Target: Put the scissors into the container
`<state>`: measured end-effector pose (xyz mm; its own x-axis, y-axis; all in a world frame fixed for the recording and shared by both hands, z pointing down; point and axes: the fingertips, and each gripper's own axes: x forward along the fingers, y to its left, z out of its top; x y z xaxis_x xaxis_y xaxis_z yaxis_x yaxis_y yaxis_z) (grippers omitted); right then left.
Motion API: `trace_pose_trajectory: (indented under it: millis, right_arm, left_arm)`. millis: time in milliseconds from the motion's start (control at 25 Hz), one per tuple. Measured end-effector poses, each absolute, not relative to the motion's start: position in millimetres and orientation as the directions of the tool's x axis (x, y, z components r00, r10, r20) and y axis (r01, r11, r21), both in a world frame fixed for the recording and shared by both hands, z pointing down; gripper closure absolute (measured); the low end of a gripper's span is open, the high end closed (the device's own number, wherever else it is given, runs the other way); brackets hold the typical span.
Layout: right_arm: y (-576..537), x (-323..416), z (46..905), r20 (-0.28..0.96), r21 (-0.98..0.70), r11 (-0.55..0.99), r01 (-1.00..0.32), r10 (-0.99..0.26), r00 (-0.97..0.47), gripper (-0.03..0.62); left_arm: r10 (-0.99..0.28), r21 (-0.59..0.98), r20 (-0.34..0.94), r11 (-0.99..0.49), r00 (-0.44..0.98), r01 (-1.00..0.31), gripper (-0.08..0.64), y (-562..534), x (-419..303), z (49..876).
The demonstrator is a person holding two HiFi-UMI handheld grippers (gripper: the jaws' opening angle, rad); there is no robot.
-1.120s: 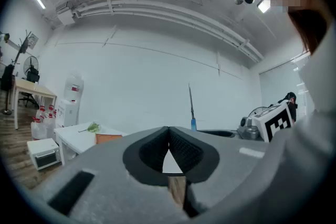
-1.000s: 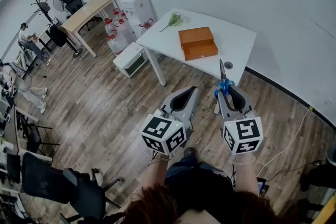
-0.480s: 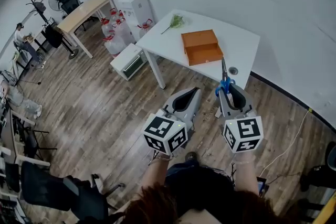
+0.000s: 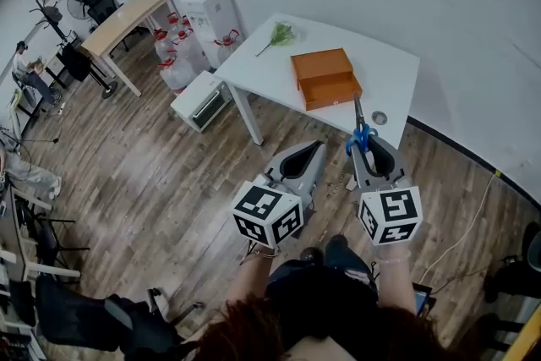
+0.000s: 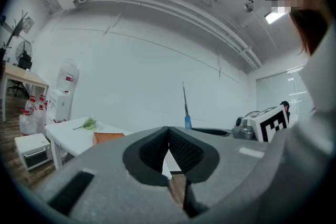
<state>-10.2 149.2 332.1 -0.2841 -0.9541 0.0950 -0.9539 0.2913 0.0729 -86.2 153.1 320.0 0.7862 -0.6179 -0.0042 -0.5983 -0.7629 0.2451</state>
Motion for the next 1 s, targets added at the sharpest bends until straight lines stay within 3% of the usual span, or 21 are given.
trace_pose_trajectory:
  millis: [1000]
  right_arm:
    - [-22,44,349,0.163,0.079,0.374,-0.924,-0.919,-0.358,0.514]
  left_arm:
    - [-0.662,0.247,0.007,-0.725,0.749,-0.643,0.545,-18,-30,324]
